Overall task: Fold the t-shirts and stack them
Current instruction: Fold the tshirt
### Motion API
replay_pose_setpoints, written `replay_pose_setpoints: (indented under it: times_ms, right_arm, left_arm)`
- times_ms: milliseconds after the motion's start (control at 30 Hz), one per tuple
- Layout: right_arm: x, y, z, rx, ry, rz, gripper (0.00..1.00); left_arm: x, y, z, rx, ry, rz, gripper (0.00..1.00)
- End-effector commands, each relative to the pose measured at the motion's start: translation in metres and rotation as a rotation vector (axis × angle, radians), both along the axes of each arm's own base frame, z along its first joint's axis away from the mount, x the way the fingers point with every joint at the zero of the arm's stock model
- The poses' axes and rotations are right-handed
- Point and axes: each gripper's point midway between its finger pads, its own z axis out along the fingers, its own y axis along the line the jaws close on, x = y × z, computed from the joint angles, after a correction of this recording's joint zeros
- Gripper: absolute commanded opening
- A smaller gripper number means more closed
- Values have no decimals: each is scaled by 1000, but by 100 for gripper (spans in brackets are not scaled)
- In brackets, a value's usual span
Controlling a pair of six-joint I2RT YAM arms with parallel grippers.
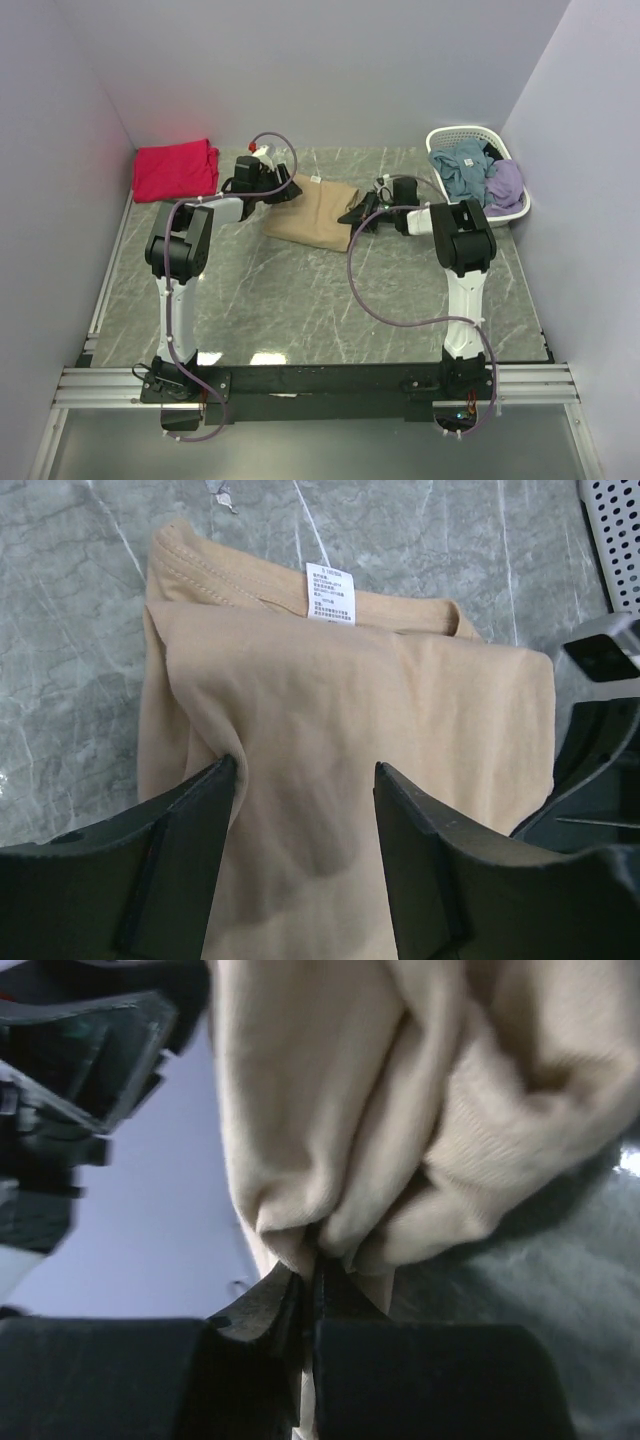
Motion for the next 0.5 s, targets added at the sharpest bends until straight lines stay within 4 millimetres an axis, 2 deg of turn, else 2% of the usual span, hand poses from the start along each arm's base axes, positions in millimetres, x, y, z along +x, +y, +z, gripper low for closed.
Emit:
replay_pose_setpoints:
  times_ms: [0,133,167,200,233,267,300,333,367,400,433,467]
  right_arm:
    - [4,6,50,269,-77,39,0]
    - [7,-6,61,333,-80,18,0]
    - [7,-9,59,318,-65,13,0]
    - [4,-15,45,262,-43,13,0]
    - [6,-19,57,218,-83,2,0]
    - [7,-23,53,158,-91,-6,0]
    - [2,-32,34,21,-67,10,21]
    - [4,-37,43,-47,-98,3,32]
    - [9,-45,39,-119,-106,-22,39]
    - [8,-48,40,-149,-121,-9,44]
    - [9,-52,47,-159,-133,-21,53]
    - [13,-56,48,-185,-145,-41,56]
  left_arm:
    - [5,-6,11,-35,-38,-22,63]
    - [3,-5,10,-30,-33,-26,63]
    - [3,-5,11,-30,-33,-27,63]
    - [2,-5,10,-29,-32,-26,63]
    - [0,-4,12,-30,-33,-26,63]
    - [-2,-4,12,-30,-35,-26,63]
    - [-5,-3,10,-28,-29,-26,63]
    - [-6,-2,13,-31,-34,-25,63]
    - [-6,-2,14,-33,-41,-22,63]
    - [-8,-2,13,-33,-38,-23,63]
    - [-9,-1,13,-32,-36,-23,63]
    - [-9,-1,13,-32,-36,-23,63]
